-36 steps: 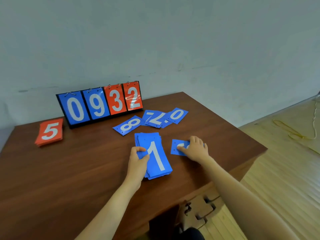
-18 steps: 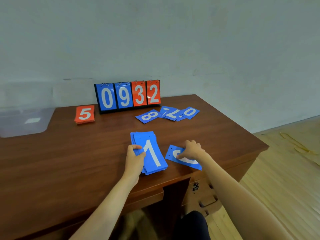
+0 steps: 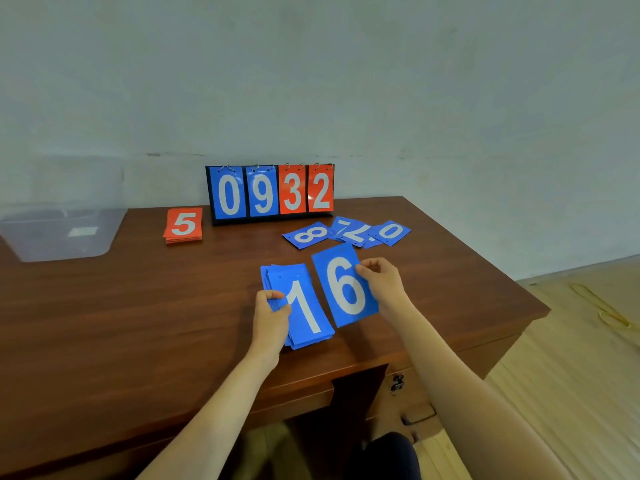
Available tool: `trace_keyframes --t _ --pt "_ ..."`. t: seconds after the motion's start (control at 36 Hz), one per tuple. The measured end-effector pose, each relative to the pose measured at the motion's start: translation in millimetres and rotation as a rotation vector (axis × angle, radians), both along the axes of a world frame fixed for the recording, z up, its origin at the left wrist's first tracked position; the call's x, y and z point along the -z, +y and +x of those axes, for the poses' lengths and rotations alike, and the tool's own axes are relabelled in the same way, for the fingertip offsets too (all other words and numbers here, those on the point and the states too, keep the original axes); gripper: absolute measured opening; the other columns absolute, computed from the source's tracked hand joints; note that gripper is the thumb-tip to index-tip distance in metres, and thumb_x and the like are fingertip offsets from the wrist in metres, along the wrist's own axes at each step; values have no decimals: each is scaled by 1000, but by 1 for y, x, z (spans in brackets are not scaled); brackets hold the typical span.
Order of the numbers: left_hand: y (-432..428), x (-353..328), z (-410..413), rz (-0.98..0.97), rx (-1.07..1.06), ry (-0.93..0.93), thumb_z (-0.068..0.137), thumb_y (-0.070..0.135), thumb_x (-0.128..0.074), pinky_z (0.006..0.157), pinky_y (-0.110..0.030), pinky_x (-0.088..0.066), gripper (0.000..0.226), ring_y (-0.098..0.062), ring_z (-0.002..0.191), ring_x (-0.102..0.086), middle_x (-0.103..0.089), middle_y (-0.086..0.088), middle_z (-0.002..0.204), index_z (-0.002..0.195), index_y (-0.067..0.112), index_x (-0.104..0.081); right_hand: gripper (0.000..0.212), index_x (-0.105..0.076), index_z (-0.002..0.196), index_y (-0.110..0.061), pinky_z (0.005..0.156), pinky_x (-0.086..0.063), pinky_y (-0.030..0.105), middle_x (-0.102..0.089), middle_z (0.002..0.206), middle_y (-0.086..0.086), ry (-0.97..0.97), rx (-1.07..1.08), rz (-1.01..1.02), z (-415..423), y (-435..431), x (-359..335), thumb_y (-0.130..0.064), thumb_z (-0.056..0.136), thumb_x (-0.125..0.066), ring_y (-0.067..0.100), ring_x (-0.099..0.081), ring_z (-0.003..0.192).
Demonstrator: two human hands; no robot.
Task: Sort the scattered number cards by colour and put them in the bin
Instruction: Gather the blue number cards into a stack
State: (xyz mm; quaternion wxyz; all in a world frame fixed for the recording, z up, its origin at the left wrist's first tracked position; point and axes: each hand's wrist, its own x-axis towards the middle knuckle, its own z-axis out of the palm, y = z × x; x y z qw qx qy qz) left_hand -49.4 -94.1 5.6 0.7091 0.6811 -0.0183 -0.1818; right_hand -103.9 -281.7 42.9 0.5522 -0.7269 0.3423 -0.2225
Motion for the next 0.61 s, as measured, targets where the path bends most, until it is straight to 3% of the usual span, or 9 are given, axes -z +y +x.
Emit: trace_keyframes --t 0.06,0.11,0.22,0.31,0.42,0.5,0.56,0.61 --pt "-2 -1 3 -11 -5 -7 95 5 -48 66 -35 -52 15 -14 82 -60 -51 4 99 101 19 -45 8 -57 87 -18 83 -54 41 -65 102 4 -16 -33 77 8 4 1 -23 91 -60 24 -62 97" --pt "-4 -1 6 -27 -9 -13 95 6 -49 69 -38 -52 15 -16 83 -59 -52 3 100 98 20 -46 10 -57 84 -19 86 -54 46 -66 103 5 -10 -71 117 16 10 4 -24 91 -61 26 -63 98" --pt "-12 -5 13 -114 -29 -20 95 15 -53 65 -32 -54 8 -12 83 -60 -54 4 100 101 16 -47 13 -55 81 -17 68 -47 28 -63 93 0 9 -116 45 34 21 11 -25 91 -60 17 -58 87" --pt "-18 -6 20 -172 -27 -41 91 15 -61 59 -25 -55 19 -8 85 -62 -57 4 102 103 13 -47 19 -54 79 -15 62 -44 22 -63 86 0 7 -124 -29 49 25 18 -28 89 -64 12 -56 79" --pt "-26 -4 40 -102 -24 -58 91 9 -60 73 -42 -58 20 -11 90 -62 -53 7 106 91 23 -47 24 -55 85 -14 59 -41 23 -58 78 -1 61 -176 -107 76 17 18 -37 92 -56 10 -49 66" --pt "-29 -4 60 -77 -67 -58 92 8 -57 70 -41 -55 19 -10 83 -61 -52 9 100 91 23 -46 25 -61 114 -9 82 -44 27 -63 111 4 171 -237 -363 105 -8 16 -22 99 -45 16 -58 97" --pt "-29 -3 73 -52 -111 -80 92 7 -55 63 -31 -51 16 -7 78 -58 -50 9 98 96 19 -46 29 -62 118 -4 97 -37 29 -59 124 9 227 -321 -580 129 -28 23 -7 97 -43 23 -51 119" --pt "-28 0 87 -40 -132 -75 93 8 -55 62 -30 -52 15 -7 81 -59 -50 10 99 100 18 -46 32 -61 122 -7 109 -28 32 -50 137 10 289 -394 -736 154 -46 34 -6 97 -41 26 -37 133"
